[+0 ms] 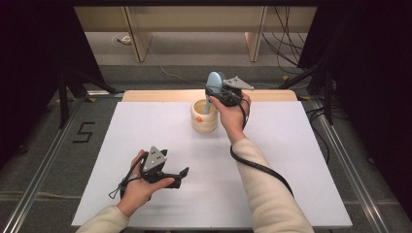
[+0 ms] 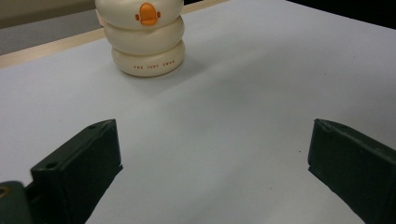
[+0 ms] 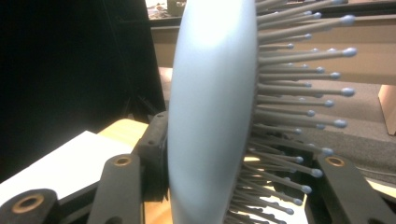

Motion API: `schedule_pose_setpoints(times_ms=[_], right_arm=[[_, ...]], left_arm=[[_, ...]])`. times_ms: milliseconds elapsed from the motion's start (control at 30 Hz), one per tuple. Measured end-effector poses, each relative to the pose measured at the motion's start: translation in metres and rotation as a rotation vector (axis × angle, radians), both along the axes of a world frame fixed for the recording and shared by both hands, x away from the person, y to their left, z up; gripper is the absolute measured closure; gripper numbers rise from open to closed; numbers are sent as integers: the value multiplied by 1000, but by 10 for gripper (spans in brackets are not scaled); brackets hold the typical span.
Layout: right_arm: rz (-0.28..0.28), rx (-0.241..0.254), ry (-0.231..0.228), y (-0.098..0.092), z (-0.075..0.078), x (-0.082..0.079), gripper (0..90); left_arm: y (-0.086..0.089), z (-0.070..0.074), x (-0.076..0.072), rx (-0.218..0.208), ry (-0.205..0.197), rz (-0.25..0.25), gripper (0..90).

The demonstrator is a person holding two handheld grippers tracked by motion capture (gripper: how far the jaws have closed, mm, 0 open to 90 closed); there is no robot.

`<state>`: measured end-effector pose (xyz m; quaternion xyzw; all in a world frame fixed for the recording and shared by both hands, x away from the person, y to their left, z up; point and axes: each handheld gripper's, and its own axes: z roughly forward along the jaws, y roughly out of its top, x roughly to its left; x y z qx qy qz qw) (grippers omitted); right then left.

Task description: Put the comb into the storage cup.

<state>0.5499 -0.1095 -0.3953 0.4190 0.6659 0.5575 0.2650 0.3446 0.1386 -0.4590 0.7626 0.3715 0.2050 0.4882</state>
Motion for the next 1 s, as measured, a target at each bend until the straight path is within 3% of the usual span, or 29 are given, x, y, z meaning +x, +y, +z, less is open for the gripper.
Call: schedule_pose_setpoints(times_ms=[500, 767, 1000], right_arm=[[6, -14, 36, 2, -14, 3, 489], [7, -2, 47, -2, -16, 5, 474], [25, 39, 47, -3, -15, 6, 453]], left_arm=[[0, 0, 0, 1, 1, -2, 21], [-1, -1, 0, -4, 3, -3, 22], [0, 0, 0, 1, 2, -5, 23]])
